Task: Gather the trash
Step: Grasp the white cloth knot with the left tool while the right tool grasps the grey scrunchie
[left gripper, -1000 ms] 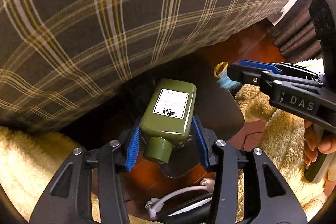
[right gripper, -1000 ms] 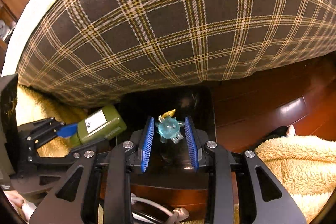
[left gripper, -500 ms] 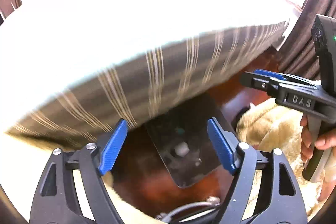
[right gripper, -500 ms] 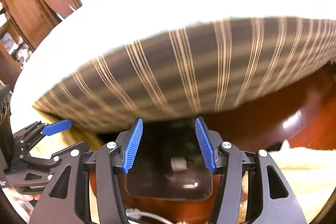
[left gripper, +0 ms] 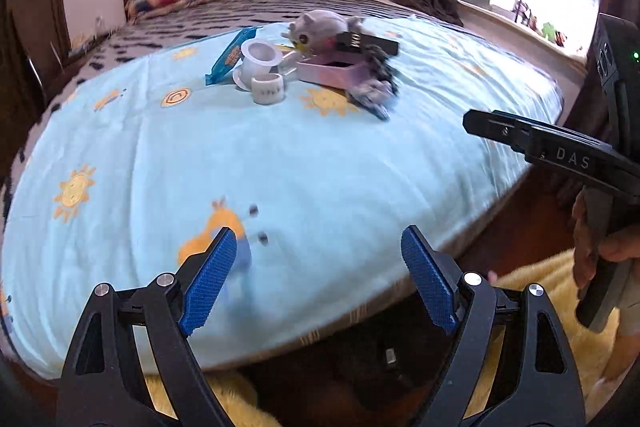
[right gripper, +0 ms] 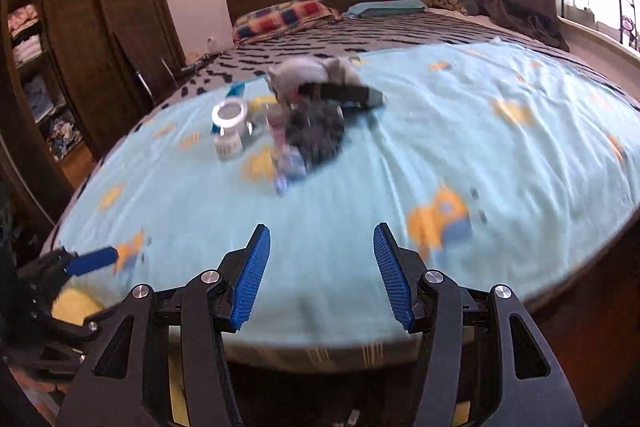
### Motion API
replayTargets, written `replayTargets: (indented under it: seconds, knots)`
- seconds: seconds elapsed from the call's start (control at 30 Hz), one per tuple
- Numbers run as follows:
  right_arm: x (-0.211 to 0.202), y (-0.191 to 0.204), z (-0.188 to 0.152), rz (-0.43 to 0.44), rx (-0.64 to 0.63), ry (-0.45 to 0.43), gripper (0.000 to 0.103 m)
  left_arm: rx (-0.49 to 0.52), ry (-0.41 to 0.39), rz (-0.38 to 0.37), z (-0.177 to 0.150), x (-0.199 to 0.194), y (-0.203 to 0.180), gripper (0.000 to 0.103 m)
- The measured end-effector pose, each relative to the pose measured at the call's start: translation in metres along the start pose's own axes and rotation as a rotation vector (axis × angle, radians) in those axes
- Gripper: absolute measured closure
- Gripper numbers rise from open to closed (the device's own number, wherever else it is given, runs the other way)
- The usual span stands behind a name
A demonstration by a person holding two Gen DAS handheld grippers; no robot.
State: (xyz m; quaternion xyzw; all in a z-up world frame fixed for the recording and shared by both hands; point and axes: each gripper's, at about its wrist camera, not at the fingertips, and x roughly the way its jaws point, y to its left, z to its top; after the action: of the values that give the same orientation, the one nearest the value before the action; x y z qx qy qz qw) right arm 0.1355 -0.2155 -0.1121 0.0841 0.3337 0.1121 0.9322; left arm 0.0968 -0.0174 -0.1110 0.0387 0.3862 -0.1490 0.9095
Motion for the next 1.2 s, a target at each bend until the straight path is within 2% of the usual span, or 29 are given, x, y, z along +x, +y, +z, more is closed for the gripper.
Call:
replayTargets:
  seconds: [0.23, 0.4, 0.5, 0.6, 0.67, 0.77, 0.97, 1.03, 1.17, 1.2]
  knots:
    - [0.045, 0.01, 0.047, 0.025, 0.014, 0.029, 0.048, -0.03, 0.026, -0.002, 0.023, 0.028, -0.002, 0.023]
    - [0.072, 0.015, 0.063, 0.024, 0.026, 0.051, 0.049, -0.041, 0.031, -0.013, 0.039, 0.041, -0.005, 0.023]
    - [0.084, 0.016, 0.068, 0.013, 0.014, 0.074, 0.054, -0.04, 0.035, -0.013, 0.046, 0.049, -0.008, 0.023]
    - [0.094, 0.012, 0.071, 0.017, 0.016, 0.103, 0.067, -0.041, 0.042, -0.022, 0.051, 0.059, -0.012, 0.023]
    - [0.094, 0.009, 0.072, 0.02, 0.012, 0.102, 0.082, -0.048, 0.047, -0.031, 0.055, 0.065, -0.015, 0.023]
    - [0.083, 0.006, 0.074, 0.001, -0.001, 0.061, 0.086, -0.044, 0.046, -0.036, 0.062, 0.072, -0.021, 0.023]
    - [0.061, -0.011, 0.077, -0.038, 0.006, 0.005, 0.088, 0.002, 0.049, -0.051, 0.076, 0.092, -0.044, 0.025]
    - [0.055, -0.015, 0.078, -0.042, 0.006, 0.0, 0.088, 0.008, 0.054, -0.061, 0.083, 0.1, -0.051, 0.031]
    - [0.051, -0.024, 0.073, -0.039, 0.012, 0.006, 0.088, 0.006, 0.055, -0.068, 0.094, 0.112, -0.058, 0.036]
    - [0.051, -0.027, 0.07, -0.038, 0.018, 0.009, 0.088, 0.005, 0.063, -0.077, 0.096, 0.117, -0.058, 0.042]
